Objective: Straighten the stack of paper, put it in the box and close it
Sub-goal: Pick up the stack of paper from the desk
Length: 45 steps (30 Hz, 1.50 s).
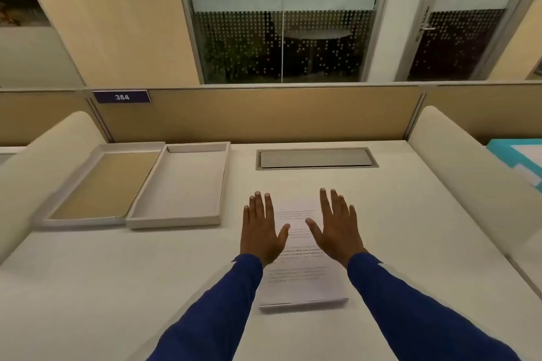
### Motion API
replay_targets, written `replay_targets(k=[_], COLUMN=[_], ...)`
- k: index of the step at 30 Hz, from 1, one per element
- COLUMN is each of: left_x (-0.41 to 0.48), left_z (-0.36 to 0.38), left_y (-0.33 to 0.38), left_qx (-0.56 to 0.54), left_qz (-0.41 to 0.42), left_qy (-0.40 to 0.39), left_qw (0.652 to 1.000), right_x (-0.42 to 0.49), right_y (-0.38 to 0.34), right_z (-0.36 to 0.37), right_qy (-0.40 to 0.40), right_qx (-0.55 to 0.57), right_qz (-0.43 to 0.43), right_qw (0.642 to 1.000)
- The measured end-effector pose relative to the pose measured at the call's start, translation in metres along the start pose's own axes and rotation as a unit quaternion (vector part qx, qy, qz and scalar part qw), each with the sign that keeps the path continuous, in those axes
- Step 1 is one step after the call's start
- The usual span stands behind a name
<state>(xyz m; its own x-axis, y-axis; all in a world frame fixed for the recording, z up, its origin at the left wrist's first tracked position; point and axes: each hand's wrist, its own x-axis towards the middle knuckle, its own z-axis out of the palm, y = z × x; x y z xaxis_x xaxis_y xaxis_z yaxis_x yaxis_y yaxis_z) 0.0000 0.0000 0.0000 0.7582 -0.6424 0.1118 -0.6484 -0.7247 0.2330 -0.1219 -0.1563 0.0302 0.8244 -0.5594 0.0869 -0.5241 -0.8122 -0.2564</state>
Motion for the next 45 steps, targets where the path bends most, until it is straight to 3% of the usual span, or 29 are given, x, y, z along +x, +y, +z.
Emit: replay_targets(k=[8, 14, 18, 24, 31, 37, 40, 45], left_x=[-0.04, -0.064, -0.062, -0.048, -0.039, -0.036, -0.037, -0.039], left_z=[0.037, 0.045, 0.039, 0.031, 0.021, 0.014, 0.012, 0.012], left_y=[-0.006, 0.002, 0.015, 0.018, 0.019, 0.027, 0.028, 0.029], left_qx=[-0.035, -0.066, -0.12, -0.204, -0.264, -0.295, -0.3, -0.301], left_qz=[-0.046, -0.171, -0.267, -0.404, -0.476, -0.502, -0.508, -0.506], left_qy=[-0.071, -0.086, -0.098, -0.158, -0.173, -0.158, -0.152, -0.141], left_qw=[0.996, 0.979, 0.951, 0.878, 0.821, 0.797, 0.793, 0.796], right_x=[-0.044, -0.062, -0.06, -0.053, -0.025, -0.013, -0.012, -0.013], right_y=[0.016, 0.016, 0.01, 0.003, 0.018, 0.035, 0.034, 0.025], right_z=[0.043, 0.063, 0.067, 0.064, 0.053, 0.056, 0.057, 0.056], right_qy=[-0.076, -0.093, -0.096, -0.114, -0.158, -0.168, -0.179, -0.177], right_qx=[0.057, 0.093, 0.109, 0.123, 0.274, 0.423, 0.409, 0.327], right_qz=[0.061, 0.178, 0.204, 0.249, 0.388, 0.396, 0.384, 0.356], right_qw=[0.994, 0.975, 0.968, 0.954, 0.866, 0.797, 0.809, 0.857])
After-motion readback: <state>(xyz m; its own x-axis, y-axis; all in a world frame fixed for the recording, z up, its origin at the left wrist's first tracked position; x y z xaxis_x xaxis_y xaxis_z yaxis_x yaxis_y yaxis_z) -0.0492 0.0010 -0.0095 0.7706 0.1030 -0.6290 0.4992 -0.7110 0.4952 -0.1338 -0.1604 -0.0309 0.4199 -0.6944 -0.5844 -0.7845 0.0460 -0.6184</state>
